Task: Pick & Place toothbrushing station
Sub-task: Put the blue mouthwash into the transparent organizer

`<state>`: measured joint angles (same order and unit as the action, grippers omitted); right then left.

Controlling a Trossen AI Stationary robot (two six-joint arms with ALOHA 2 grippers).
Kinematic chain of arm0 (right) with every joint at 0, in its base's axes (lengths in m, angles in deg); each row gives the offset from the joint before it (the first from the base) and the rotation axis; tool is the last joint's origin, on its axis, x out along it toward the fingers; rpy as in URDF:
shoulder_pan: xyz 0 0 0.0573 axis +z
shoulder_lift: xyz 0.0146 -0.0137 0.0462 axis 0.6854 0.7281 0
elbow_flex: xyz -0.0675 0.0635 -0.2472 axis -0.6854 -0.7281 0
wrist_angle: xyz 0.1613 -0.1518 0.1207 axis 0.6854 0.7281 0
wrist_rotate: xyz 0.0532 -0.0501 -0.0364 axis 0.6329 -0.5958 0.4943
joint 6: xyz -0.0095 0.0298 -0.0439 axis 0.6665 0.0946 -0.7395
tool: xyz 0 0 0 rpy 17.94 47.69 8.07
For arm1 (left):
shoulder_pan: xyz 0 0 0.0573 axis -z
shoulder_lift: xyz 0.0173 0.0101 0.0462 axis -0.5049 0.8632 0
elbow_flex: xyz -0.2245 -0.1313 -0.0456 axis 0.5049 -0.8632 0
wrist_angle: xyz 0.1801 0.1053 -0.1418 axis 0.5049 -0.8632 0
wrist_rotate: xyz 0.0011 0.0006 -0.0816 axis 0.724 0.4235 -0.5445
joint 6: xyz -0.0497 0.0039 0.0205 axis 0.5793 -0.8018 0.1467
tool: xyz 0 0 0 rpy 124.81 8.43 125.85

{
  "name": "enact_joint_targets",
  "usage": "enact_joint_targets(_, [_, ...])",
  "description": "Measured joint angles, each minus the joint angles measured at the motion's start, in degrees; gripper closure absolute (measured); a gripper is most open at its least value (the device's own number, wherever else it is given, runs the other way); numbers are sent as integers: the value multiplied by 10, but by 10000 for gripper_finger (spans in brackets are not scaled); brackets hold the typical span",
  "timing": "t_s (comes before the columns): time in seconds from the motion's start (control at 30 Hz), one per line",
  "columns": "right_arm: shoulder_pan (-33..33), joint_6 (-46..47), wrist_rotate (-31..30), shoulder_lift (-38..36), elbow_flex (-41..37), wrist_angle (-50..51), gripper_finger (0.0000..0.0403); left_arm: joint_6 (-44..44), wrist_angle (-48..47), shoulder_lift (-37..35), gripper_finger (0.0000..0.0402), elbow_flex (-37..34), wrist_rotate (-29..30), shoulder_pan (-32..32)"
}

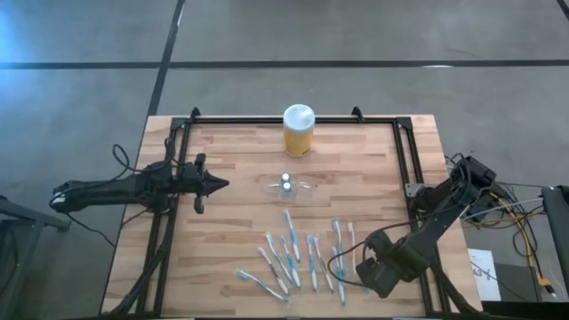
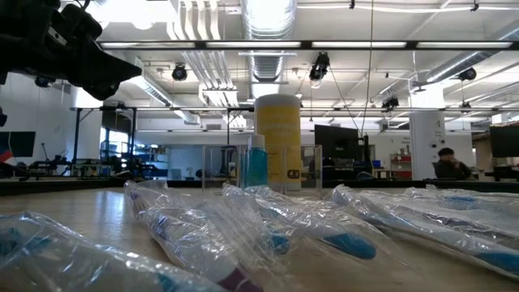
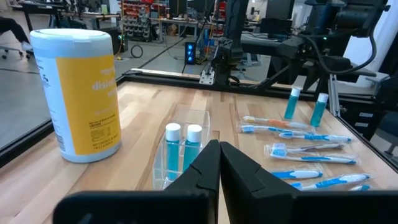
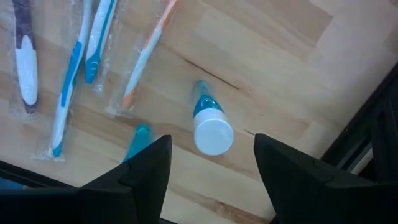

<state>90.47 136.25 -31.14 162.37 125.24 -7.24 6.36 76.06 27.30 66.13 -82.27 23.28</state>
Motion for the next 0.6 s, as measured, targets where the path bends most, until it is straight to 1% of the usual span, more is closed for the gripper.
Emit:
enact_joint_targets(0.4, [0, 0, -1, 0, -10, -13, 181, 0, -3, 0, 388, 0, 0, 0])
enact_joint_targets(0.6, [0, 0, 0, 0, -22, -26, 203, 0, -3, 0, 388, 0, 0, 0])
